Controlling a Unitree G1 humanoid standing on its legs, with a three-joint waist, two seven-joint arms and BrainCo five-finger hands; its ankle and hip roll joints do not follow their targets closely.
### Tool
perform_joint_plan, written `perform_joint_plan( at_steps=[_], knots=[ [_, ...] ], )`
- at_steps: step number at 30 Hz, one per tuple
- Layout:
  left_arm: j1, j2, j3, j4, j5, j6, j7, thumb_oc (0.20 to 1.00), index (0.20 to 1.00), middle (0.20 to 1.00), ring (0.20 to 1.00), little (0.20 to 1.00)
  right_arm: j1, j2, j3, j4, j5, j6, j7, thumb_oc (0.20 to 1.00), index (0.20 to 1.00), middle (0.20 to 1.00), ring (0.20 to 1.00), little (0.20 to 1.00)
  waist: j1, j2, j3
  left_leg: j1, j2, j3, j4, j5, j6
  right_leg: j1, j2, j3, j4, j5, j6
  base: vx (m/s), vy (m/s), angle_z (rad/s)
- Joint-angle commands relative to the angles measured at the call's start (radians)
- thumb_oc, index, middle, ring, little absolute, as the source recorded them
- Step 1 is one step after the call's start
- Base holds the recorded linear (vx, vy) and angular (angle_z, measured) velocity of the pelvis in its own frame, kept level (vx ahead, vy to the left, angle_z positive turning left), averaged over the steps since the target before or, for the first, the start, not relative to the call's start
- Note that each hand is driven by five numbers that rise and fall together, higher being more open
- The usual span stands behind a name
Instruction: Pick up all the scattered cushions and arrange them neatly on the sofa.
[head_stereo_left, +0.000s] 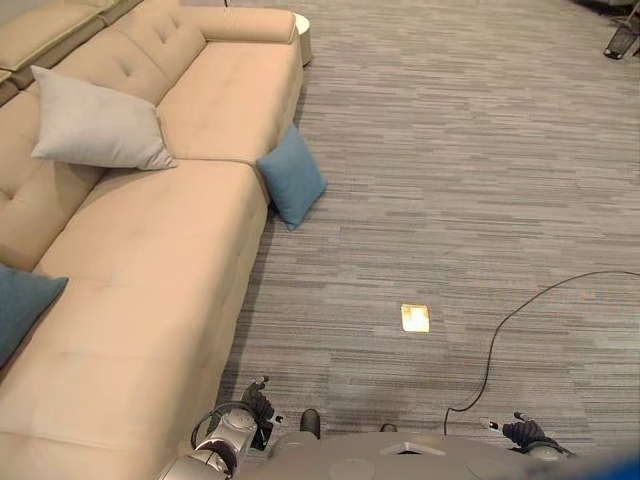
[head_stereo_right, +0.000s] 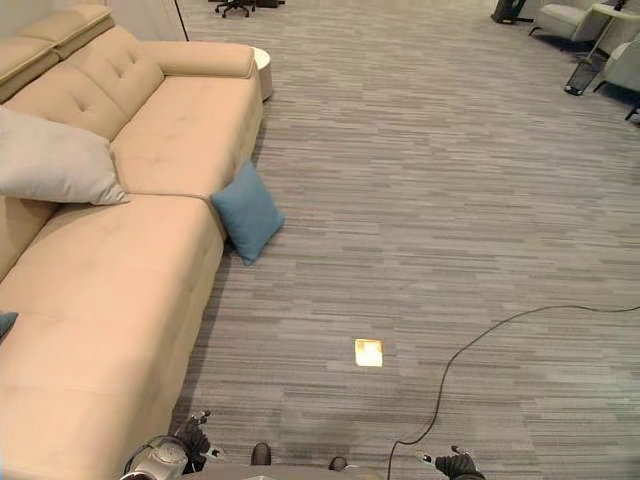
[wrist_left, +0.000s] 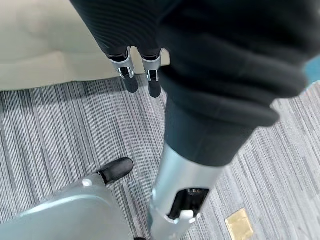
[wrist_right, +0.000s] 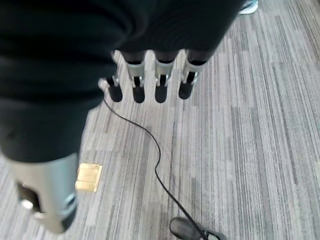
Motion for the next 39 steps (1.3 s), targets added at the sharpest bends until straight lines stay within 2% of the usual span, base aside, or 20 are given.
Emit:
perform_joint_plan(
  at_steps=[1,2,4,6,11,13,16,17,19,21,25,26,28,30,31,33,35,37,38,39],
  knots=[
    [-0.062,0.013,0.026,0.047,0.016,-0.021,-0.01,1.0,1.0,1.0,1.0,1.0,-0.042,0.006,0.021,0.01,-0.037,-0.001,-0.004,1.0,1.0,1.0,1.0,1.0,0.015,-0.031,0.042,-0.008,-0.046,-0.033,0.07,-0.119,0.019,-0.051,-0.062,0.057,-0.016,0.066,0.108,-0.03,0.006,-0.18],
    [-0.066,0.017,0.024,0.046,0.017,-0.021,-0.01,1.0,1.0,1.0,1.0,1.0,-0.047,0.006,0.028,0.007,-0.041,0.0,-0.001,1.0,1.0,1.0,1.0,1.0,0.017,-0.03,0.048,-0.011,-0.044,-0.028,0.072,-0.12,0.02,-0.067,-0.061,0.051,0.005,0.063,0.109,-0.1,-0.016,-0.35],
    [-0.083,0.029,0.024,0.039,0.006,-0.024,-0.004,1.0,1.0,1.0,1.0,1.0,-0.072,0.008,0.042,-0.008,-0.054,-0.002,-0.008,1.0,1.0,1.0,1.0,1.0,0.032,-0.027,0.073,-0.03,-0.029,-0.009,0.085,-0.118,0.016,-0.125,-0.076,-0.026,0.062,0.068,0.115,-0.11,-0.075,-0.52],
    [-0.084,0.038,0.027,0.037,0.006,-0.027,-0.004,1.0,1.0,1.0,1.0,1.0,-0.067,0.007,0.046,-0.01,-0.058,-0.005,-0.002,1.0,1.0,1.0,1.0,1.0,0.032,-0.032,0.067,-0.035,-0.023,-0.004,0.092,-0.117,0.009,-0.114,-0.078,-0.062,0.044,0.058,0.108,0.04,-0.15,-0.52],
    [-0.085,0.021,0.004,0.031,0.025,-0.027,-0.019,1.0,1.0,1.0,1.0,1.0,-0.053,-0.003,0.042,-0.001,-0.043,-0.013,-0.003,1.0,1.0,1.0,1.0,1.0,0.022,-0.047,0.08,-0.08,-0.009,-0.005,0.262,-0.151,-0.029,-0.047,-0.048,-0.031,-0.03,0.046,0.069,0.07,-0.142,0.03],
    [-0.093,0.009,-0.014,0.024,0.024,-0.027,-0.014,1.0,1.0,1.0,1.0,1.0,-0.058,-0.011,0.048,0.004,-0.042,-0.014,-0.011,1.0,1.0,1.0,1.0,1.0,0.024,-0.05,0.101,-0.148,-0.012,-0.016,0.348,-0.133,-0.037,-0.015,-0.043,-0.037,-0.047,0.031,0.049,0.11,-0.096,0.04],
    [-0.098,0.004,-0.021,0.027,0.024,-0.027,-0.014,1.0,1.0,1.0,1.0,1.0,-0.055,-0.015,0.052,0.007,-0.053,-0.011,-0.019,1.0,1.0,1.0,1.0,1.0,0.033,-0.049,0.099,-0.185,-0.054,-0.044,0.292,-0.114,-0.026,0.008,-0.025,-0.025,-0.061,0.02,0.05,0.2,-0.026,0.03],
    [-0.1,0.001,-0.028,0.03,0.029,-0.029,-0.016,1.0,1.0,1.0,1.0,1.0,-0.058,-0.017,0.055,0.008,-0.059,-0.01,-0.023,1.0,1.0,1.0,1.0,1.0,0.041,-0.042,0.1,-0.218,-0.073,-0.057,0.244,-0.071,-0.027,0.02,-0.005,-0.009,-0.067,0.011,0.051,0.25,0.01,-0.12],
    [-0.099,0.002,-0.032,0.029,0.031,-0.033,-0.017,1.0,1.0,1.0,1.0,1.0,-0.064,-0.02,0.06,0.002,-0.06,-0.011,-0.025,1.0,1.0,1.0,1.0,1.0,0.058,-0.035,0.107,-0.253,-0.085,-0.067,0.22,-0.036,-0.035,0.036,0.012,0.019,-0.071,-0.006,0.052,0.21,0.032,-0.2],
    [-0.091,0.003,-0.025,0.041,0.044,-0.026,-0.019,1.0,1.0,1.0,1.0,1.0,-0.064,-0.018,0.064,0.002,-0.08,-0.006,-0.025,1.0,1.0,1.0,1.0,1.0,0.064,-0.034,0.09,-0.219,-0.092,-0.082,0.199,-0.044,-0.016,0.053,0.015,0.046,-0.054,-0.029,0.054,0.34,0.113,-0.77],
    [-0.088,0.019,-0.032,0.047,0.075,-0.02,-0.025,1.0,1.0,1.0,1.0,1.0,-0.07,-0.004,0.082,-0.005,-0.118,0.001,-0.011,1.0,1.0,1.0,1.0,1.0,0.079,-0.05,0.069,-0.182,-0.095,-0.052,0.203,-0.084,0.023,0.032,-0.026,0.065,0.076,-0.057,0.082,0.25,0.132,-0.64],
    [-0.095,0.029,-0.034,0.042,0.08,-0.019,-0.021,1.0,1.0,1.0,1.0,1.0,-0.081,-0.004,0.089,-0.01,-0.127,0.003,-0.006,1.0,1.0,1.0,1.0,1.0,0.073,-0.044,0.08,-0.162,-0.089,-0.043,0.202,-0.098,0.041,-0.034,-0.043,0.06,0.205,-0.038,0.112,0.18,0.147,-0.1],
    [-0.101,0.038,-0.032,0.036,0.077,-0.017,-0.021,1.0,1.0,1.0,1.0,1.0,-0.097,-0.008,0.093,-0.017,-0.135,0.006,-0.004,1.0,1.0,1.0,1.0,1.0,0.059,-0.034,0.095,-0.143,-0.089,-0.042,0.203,-0.112,0.061,-0.099,-0.059,0.063,0.327,0.005,0.139,0.15,0.114,-0.07],
    [-0.098,0.042,-0.032,0.032,0.071,-0.017,-0.016,1.0,1.0,1.0,1.0,1.0,-0.098,-0.008,0.092,-0.028,-0.13,0.002,-0.005,1.0,1.0,1.0,1.0,1.0,0.05,-0.018,0.105,-0.121,-0.089,-0.052,0.2,-0.127,0.076,-0.167,-0.066,0.069,0.423,0.032,0.14,0.15,0.075,0.14],
    [-0.097,0.043,-0.032,0.03,0.069,-0.018,-0.013,1.0,1.0,1.0,1.0,1.0,-0.098,-0.008,0.092,-0.032,-0.126,0.0,-0.006,1.0,1.0,1.0,1.0,1.0,0.047,-0.012,0.109,-0.103,-0.092,-0.059,0.199,-0.138,0.081,-0.19,-0.072,0.066,0.425,0.035,0.129,0.27,0.02,0.23],
    [-0.103,0.042,-0.033,0.031,0.067,-0.018,-0.013,1.0,1.0,1.0,1.0,1.0,-0.101,-0.013,0.098,-0.033,-0.131,0.003,-0.008,1.0,1.0,1.0,1.0,1.0,0.04,-0.011,0.117,-0.056,-0.103,-0.077,0.19,-0.167,0.083,-0.227,-0.087,0.033,0.321,0.027,0.101,0.37,-0.085,0.07],
    [-0.1,0.034,-0.031,0.041,0.068,-0.026,-0.013,1.0,1.0,1.0,1.0,1.0,-0.102,-0.013,0.105,-0.033,-0.138,0.002,-0.01,1.0,1.0,1.0,1.0,1.0,0.023,-0.023,0.124,0.001,-0.112,-0.096,0.165,-0.194,0.072,-0.277,-0.098,0.014,0.151,0.089,0.107,0.38,-0.171,0.12],
    [-0.099,0.035,-0.029,0.039,0.067,-0.029,-0.014,1.0,1.0,1.0,1.0,1.0,-0.098,-0.017,0.106,-0.032,-0.137,0.005,-0.007,1.0,1.0,1.0,1.0,1.0,0.014,-0.02,0.127,0.029,-0.111,-0.118,0.154,-0.206,0.062,-0.279,-0.088,0.011,0.089,0.112,0.117,0.31,-0.191,0.24],
    [-0.094,0.028,-0.029,0.044,0.082,-0.029,-0.011,1.0,1.0,1.0,1.0,1.0,-0.09,-0.02,0.106,-0.028,-0.138,0.004,-0.006,1.0,1.0,1.0,1.0,1.0,0.009,-0.035,0.114,0.05,-0.117,-0.133,0.154,-0.229,0.055,-0.248,-0.08,0.032,0.054,0.121,0.11,0.25,-0.188,0.5],
    [-0.094,0.028,-0.029,0.044,0.082,-0.029,-0.011,1.0,1.0,1.0,1.0,1.0,-0.09,-0.02,0.107,-0.028,-0.138,0.003,-0.006,1.0,1.0,1.0,1.0,1.0,0.008,-0.034,0.116,0.053,-0.116,-0.134,0.154,-0.23,0.055,-0.244,-0.079,0.031,0.052,0.121,0.11,0.32,-0.252,0.97]
  ],
)
